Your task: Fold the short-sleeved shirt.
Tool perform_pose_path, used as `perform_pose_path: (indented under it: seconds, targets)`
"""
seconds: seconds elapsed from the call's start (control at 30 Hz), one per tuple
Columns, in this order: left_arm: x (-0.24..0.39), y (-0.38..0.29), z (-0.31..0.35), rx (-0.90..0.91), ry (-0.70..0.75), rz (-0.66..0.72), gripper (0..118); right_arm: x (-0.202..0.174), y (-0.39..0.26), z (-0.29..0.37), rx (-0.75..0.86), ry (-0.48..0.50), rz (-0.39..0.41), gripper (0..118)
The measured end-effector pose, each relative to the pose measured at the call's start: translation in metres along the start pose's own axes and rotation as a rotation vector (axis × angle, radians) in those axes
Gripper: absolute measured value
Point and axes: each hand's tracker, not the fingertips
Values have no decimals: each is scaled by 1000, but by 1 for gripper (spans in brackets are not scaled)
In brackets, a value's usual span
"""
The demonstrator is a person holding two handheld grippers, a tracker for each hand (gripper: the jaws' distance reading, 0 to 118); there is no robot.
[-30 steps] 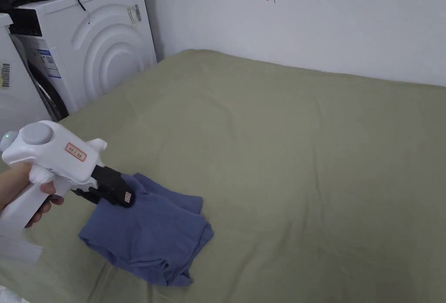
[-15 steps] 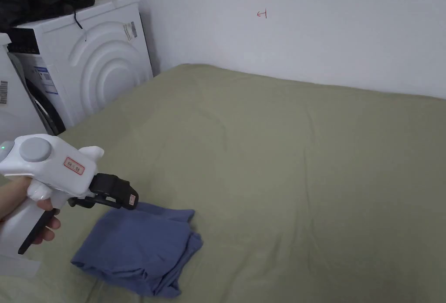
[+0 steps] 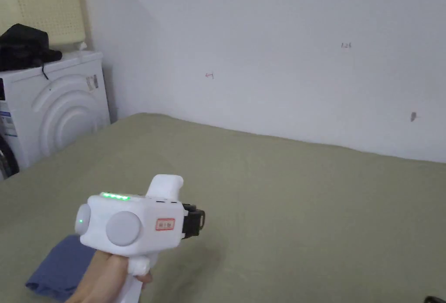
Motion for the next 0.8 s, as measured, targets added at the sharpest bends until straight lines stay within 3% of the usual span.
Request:
perform_pose_path:
  seconds: [0.13, 0.27, 0.53, 0.8]
  targets:
    - [100, -3, 11, 179, 66, -30, 2, -12, 26, 20, 154, -200, 121, 0]
    - [157, -10, 22, 293, 100, 10, 2, -30, 40, 33, 212, -276, 223, 0]
    - [200, -10, 36, 356, 134, -140, 2, -35, 55, 47, 280, -253, 215, 0]
    - [201, -9, 42, 378, 140, -152, 2, -34, 57, 51, 298, -250, 218, 0]
